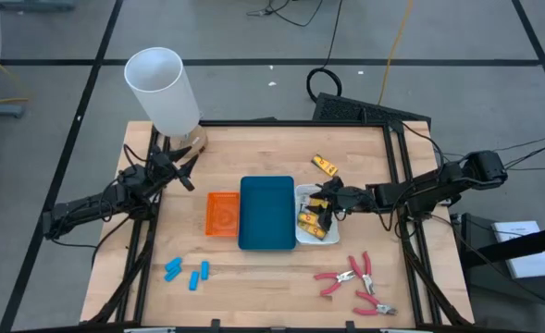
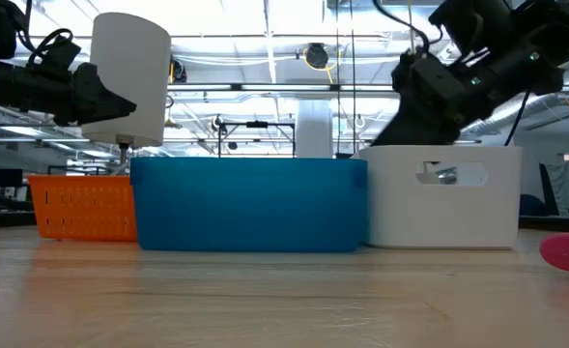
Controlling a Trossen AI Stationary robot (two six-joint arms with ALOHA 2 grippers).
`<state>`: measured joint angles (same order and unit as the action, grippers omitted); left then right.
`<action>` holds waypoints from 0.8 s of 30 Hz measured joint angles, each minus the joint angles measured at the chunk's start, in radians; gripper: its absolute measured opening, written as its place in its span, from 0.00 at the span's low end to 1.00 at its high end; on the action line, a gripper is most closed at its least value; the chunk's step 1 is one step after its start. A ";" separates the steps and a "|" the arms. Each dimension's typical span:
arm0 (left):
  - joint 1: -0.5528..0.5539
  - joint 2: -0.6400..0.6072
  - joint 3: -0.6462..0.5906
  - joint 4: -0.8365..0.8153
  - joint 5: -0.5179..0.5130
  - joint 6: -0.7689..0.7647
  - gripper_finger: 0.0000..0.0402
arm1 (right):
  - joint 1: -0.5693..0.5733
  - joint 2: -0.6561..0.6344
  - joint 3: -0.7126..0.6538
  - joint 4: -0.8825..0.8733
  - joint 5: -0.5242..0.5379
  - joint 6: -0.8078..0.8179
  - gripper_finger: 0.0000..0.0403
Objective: Pick & Place School Supplies
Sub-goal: Adjust the white bin
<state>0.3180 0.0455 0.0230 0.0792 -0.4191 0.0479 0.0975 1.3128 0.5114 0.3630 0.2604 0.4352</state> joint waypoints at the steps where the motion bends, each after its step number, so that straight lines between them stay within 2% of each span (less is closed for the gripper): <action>1: 0.000 0.000 0.000 0.000 0.000 0.000 0.45 | -0.001 0.000 0.000 0.027 0.000 -0.029 0.51; 8: 0.000 0.000 0.000 0.000 0.000 0.000 0.45 | -0.058 0.000 0.000 0.224 0.015 -0.231 0.51; 12: 0.000 0.000 0.000 0.000 0.000 0.000 0.45 | -0.141 0.000 0.000 0.222 0.105 -0.246 0.53; 15: 0.000 0.000 0.000 0.000 0.000 0.000 0.45 | -0.221 0.000 0.017 0.098 0.110 -0.285 0.55; 20: 0.000 0.000 0.000 0.000 0.000 0.000 0.45 | -0.375 0.000 0.120 -0.261 0.107 -0.282 0.62; 24: 0.000 0.000 0.000 0.000 0.000 0.000 0.45 | -0.475 0.000 0.135 -0.340 0.073 -0.299 0.65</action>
<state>0.3180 0.0452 0.0227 0.0792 -0.4191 0.0479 -0.3773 1.3128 0.6460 0.0226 0.3329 0.1363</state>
